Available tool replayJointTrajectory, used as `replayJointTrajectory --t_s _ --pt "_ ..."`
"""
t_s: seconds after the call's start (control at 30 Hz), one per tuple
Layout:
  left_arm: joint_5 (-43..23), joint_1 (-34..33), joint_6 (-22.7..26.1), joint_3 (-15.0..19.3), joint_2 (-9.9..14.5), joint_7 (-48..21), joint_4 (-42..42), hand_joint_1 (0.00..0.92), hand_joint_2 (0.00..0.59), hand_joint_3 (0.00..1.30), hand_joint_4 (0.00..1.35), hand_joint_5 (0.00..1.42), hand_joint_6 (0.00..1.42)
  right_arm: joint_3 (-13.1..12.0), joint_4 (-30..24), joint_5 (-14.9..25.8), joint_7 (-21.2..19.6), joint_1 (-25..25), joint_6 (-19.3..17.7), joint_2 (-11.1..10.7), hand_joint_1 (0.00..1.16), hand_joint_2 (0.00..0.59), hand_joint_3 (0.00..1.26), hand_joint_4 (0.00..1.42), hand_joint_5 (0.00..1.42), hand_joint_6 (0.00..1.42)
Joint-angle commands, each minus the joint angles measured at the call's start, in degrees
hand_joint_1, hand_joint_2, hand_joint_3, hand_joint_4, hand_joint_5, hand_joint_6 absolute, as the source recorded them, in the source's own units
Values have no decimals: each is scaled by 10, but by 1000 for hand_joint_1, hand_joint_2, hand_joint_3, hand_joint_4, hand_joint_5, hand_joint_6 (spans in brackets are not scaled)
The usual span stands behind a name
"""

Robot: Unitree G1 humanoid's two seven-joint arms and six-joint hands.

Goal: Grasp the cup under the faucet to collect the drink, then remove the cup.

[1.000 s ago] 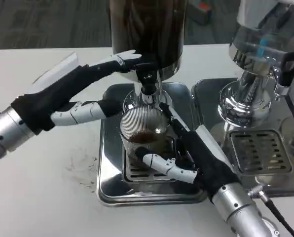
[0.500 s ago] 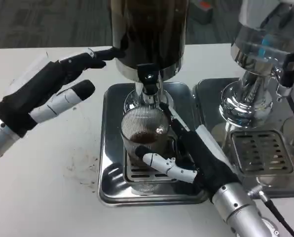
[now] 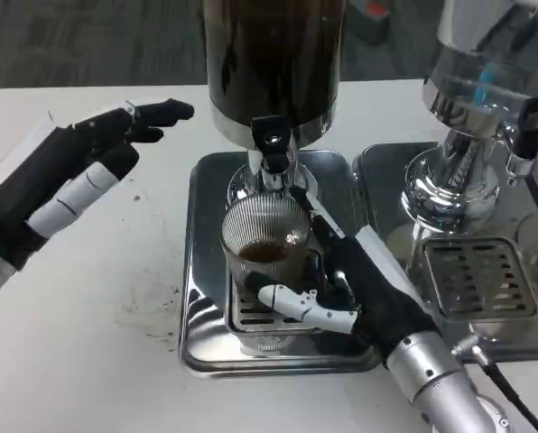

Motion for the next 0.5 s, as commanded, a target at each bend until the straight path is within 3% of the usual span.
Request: replayJointTrajectory --t_s 0.03,0.5 --pt "-3 10 9 10 -2 -2 3 0 140 304 202 164 198 1 1 -12 -11 -6 8 2 604 183 0 0 0 1" --pt "1 32 13 18 -2 -1 -2 0 150 326 227 182 219 13 17 -31 -30 -15 30 20 637 182 0 0 0 29"
